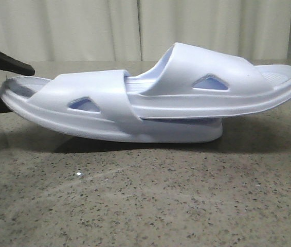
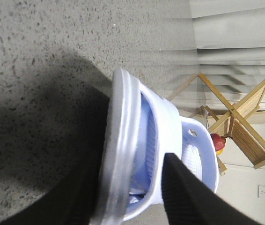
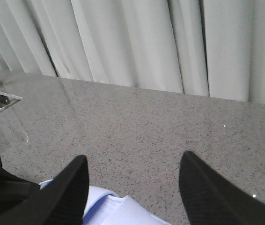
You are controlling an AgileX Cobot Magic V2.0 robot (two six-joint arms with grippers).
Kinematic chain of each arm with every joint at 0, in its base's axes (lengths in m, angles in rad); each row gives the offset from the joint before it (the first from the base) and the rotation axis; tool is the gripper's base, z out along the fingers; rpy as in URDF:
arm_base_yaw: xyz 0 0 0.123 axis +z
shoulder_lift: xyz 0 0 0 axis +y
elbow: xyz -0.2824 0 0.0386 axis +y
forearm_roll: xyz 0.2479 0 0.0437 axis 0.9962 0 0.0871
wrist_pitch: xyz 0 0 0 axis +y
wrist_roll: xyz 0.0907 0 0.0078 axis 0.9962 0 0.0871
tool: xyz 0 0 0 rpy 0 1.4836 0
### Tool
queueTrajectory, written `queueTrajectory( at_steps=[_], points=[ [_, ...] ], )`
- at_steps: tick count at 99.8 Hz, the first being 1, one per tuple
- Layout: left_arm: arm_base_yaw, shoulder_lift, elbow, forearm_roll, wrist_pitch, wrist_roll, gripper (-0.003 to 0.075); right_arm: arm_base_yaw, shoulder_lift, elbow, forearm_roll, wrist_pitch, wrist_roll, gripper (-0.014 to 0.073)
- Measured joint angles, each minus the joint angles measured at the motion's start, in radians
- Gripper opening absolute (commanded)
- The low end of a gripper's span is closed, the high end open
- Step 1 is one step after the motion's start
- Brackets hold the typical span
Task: Insert blue slippers together front up
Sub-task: 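Slide the right-held slipper into the left-held slipper, lowering both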
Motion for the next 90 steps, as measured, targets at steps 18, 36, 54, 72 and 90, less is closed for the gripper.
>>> queueTrajectory(
  at_steps=[18,36,54,72,90],
  points=[
    [0.0,0.0,0.0,0.0,-0.004,0.019,0.0333,0.0,0.0,0.0,0.0,0.0,0.0,0.0372],
    [0.0,0.0,-0.001,0.0,-0.014,0.046,0.0333,0.0,0.0,0.0,0.0,0.011,0.0,0.0372],
    [0.0,0.0,-0.001,0.0,-0.045,0.079,0.0333,0.0,0.0,0.0,0.0,0.018,0.0,0.0372],
    [0.0,0.0,-0.024,0.0,-0.062,0.102,0.0333,0.0,0.0,0.0,0.0,0.018,0.0,0.0372],
    [0.0,0.0,-0.057,0.0,-0.104,0.108,0.0333,0.0,0.0,0.0,0.0,0.023,0.0,0.0372]
  ],
)
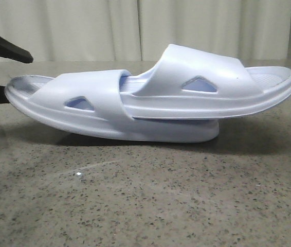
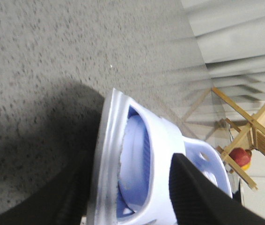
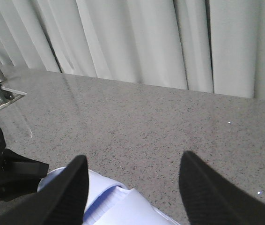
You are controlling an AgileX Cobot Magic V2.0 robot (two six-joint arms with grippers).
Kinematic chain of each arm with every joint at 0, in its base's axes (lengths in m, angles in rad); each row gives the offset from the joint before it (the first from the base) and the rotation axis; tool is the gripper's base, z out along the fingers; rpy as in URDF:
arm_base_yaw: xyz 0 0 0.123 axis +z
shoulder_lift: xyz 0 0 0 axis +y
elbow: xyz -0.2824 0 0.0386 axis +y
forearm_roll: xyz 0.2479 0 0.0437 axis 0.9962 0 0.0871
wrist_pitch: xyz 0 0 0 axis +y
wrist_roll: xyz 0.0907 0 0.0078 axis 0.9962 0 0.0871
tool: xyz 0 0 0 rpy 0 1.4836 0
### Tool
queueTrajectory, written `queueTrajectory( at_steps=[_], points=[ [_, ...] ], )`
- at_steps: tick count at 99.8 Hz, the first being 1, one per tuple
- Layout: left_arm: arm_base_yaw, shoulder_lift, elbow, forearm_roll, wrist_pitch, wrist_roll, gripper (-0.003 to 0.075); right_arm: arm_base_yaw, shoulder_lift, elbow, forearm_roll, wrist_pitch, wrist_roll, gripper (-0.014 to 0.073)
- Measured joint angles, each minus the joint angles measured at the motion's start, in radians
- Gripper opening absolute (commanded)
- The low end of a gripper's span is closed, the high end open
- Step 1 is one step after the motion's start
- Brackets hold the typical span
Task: Insert blue slippers together front up
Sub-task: 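Slide the right-held slipper into the left-held slipper, lowering both, then open both grippers and release the nested slippers on the table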
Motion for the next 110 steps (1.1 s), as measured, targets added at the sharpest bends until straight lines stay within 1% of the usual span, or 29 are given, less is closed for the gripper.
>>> queueTrajectory(
  at_steps=[11,22,47,61,75,87,97,110],
  points=[
    [0.0,0.0,-0.004,-0.002,-0.027,0.001,0.0333,0.0,0.0,0.0,0.0,0.003,0.0,0.0372],
    [0.027,0.0,-0.003,-0.002,-0.035,0.002,0.0333,0.0,0.0,0.0,0.0,0.008,0.0,0.0372],
    [0.136,0.0,-0.004,0.002,-0.037,0.004,0.0333,0.0,0.0,0.0,-0.002,0.011,0.0,0.0372],
    [0.203,0.0,-0.004,0.005,-0.02,0.036,0.0333,0.0,0.0,0.0,-0.012,0.011,0.0,0.0372],
    [0.258,-0.026,-0.004,0.007,0.009,0.122,0.0331,0.0,0.0,0.0,-0.05,0.002,0.0,0.0372],
    [0.297,-0.086,-0.004,0.007,0.009,0.228,0.0331,0.0,0.0,0.0,-0.072,-0.027,0.0,0.0372],
    [0.325,-0.163,-0.004,0.009,-0.034,0.318,0.0331,0.0,0.0,0.0,-0.084,-0.059,0.0,0.0372],
    [0.342,-0.274,-0.004,0.009,-0.165,0.448,0.0331,0.0,0.0,0.0,-0.103,-0.102,0.0,0.0372]
  ],
)
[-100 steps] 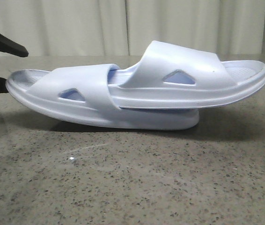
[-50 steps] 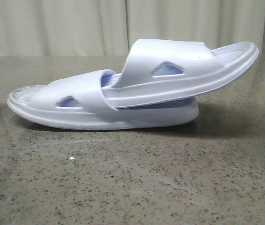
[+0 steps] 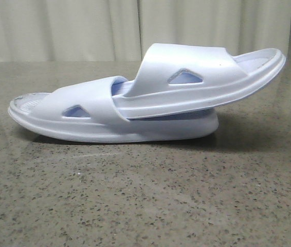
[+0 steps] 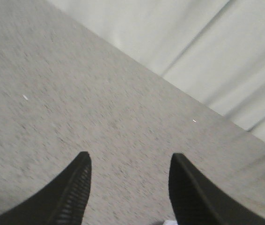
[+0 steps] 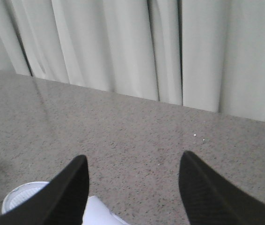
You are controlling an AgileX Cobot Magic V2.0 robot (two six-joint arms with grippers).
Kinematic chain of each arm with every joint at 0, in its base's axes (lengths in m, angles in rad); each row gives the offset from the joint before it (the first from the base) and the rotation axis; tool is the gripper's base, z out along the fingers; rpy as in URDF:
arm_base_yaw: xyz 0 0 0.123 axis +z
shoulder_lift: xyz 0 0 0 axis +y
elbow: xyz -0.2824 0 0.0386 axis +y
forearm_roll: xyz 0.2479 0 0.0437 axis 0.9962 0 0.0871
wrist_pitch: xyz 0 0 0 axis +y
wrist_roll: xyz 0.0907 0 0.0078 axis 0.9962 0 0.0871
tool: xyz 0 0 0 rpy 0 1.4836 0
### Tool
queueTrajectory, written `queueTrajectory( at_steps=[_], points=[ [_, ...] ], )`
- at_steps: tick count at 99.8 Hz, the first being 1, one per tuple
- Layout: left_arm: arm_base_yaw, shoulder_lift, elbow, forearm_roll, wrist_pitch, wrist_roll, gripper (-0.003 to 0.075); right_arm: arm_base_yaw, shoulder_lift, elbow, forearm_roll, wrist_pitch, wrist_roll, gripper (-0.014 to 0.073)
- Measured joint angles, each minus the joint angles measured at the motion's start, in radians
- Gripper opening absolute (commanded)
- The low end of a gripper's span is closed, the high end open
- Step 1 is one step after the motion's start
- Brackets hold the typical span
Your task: Insert blue slippers together front up
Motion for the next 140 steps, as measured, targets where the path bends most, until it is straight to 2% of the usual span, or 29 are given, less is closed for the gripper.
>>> queueTrajectory(
  at_steps=[10,25,45,68,89,121,140],
  points=[
    [0.002,-0.092,0.0,0.005,-0.112,0.089,0.0331,0.0,0.0,0.0,-0.041,-0.032,0.0,0.0372],
    [0.002,-0.201,0.0,0.048,-0.231,0.13,0.033,-0.002,0.0,0.0,-0.091,-0.086,0.0,0.0372],
    [-0.016,-0.303,0.0,0.082,-0.257,0.134,0.0319,-0.006,0.0,0.002,-0.11,-0.164,0.0,0.0372],
    [-0.133,-0.388,0.0,0.155,-0.276,0.136,0.0319,-0.006,-0.053,0.096,-0.133,-0.293,0.0,0.0372],
    [-0.21,-0.475,0.034,0.186,-0.34,0.136,0.0319,-0.006,-0.202,0.249,-0.133,-0.34,0.0,0.0372],
    [-0.212,-0.63,0.206,0.2,-0.361,0.136,0.0319,-0.006,-0.51,0.502,-0.133,-0.344,0.0,0.0372],
    [-0.212,-0.657,0.244,0.202,-0.359,0.136,0.0319,-0.006,-0.631,0.584,-0.133,-0.352,0.0,0.0371]
  ],
)
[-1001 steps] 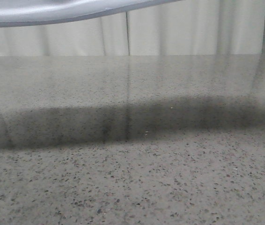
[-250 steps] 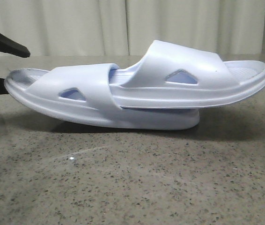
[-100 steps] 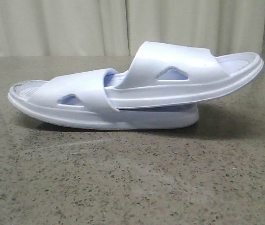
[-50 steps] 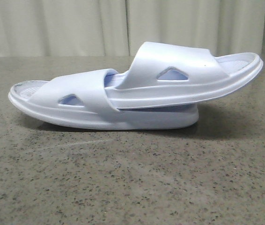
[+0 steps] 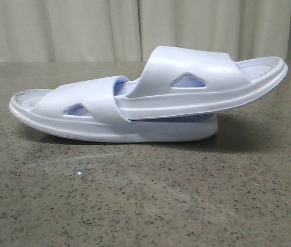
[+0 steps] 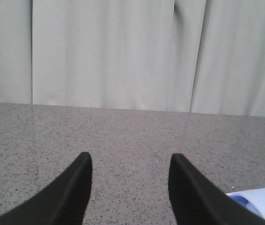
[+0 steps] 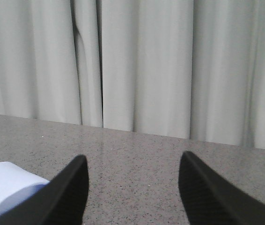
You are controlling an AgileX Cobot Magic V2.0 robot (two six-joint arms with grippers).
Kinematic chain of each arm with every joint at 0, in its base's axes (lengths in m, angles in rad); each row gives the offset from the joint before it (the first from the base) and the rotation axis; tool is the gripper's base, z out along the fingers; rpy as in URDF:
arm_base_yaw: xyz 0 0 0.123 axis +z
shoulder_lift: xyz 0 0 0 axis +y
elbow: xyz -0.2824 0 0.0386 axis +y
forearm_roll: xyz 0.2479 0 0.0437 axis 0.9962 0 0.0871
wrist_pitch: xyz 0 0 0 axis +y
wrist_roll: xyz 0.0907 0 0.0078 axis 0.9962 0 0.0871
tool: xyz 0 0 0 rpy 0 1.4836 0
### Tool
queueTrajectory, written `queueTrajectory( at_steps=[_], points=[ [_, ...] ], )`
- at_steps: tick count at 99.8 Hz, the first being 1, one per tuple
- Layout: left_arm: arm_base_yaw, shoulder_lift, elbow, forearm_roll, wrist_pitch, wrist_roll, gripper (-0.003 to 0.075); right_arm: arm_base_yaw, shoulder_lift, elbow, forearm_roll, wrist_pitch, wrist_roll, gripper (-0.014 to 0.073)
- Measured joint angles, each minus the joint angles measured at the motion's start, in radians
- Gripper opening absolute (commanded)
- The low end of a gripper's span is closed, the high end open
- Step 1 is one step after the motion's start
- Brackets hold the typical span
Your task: Insert blue slippers together front up
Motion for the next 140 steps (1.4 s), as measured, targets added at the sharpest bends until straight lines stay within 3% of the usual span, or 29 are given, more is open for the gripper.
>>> queueTrajectory(
  at_steps=[16,29,42,51,58,140],
  points=[
    [0.0,0.0,0.002,0.0,0.002,0.0,0.0318,0.0,-0.018,0.019,0.0,-0.007,0.0,0.0329],
    [0.0,0.0,0.002,0.0,0.002,0.0,0.03,0.0,-0.018,0.019,0.0,-0.036,0.0,0.0161],
    [0.0,0.0,0.002,0.0,0.002,0.0,0.0195,0.0,-0.018,0.019,0.0,-0.053,0.0,-0.0025],
    [0.0,0.0,0.002,0.0,0.002,0.0,0.009,0.0,-0.018,0.019,0.0,-0.068,0.0,-0.0109],
    [0.0,0.0,0.002,0.0,0.002,0.0,0.0017,0.0,-0.018,0.019,0.0,-0.074,0.0,-0.0107],
    [0.0,0.0,0.002,0.0,0.002,0.0,0.0016,0.0,-0.018,0.019,0.0,-0.077,0.0,-0.0107]
  ],
)
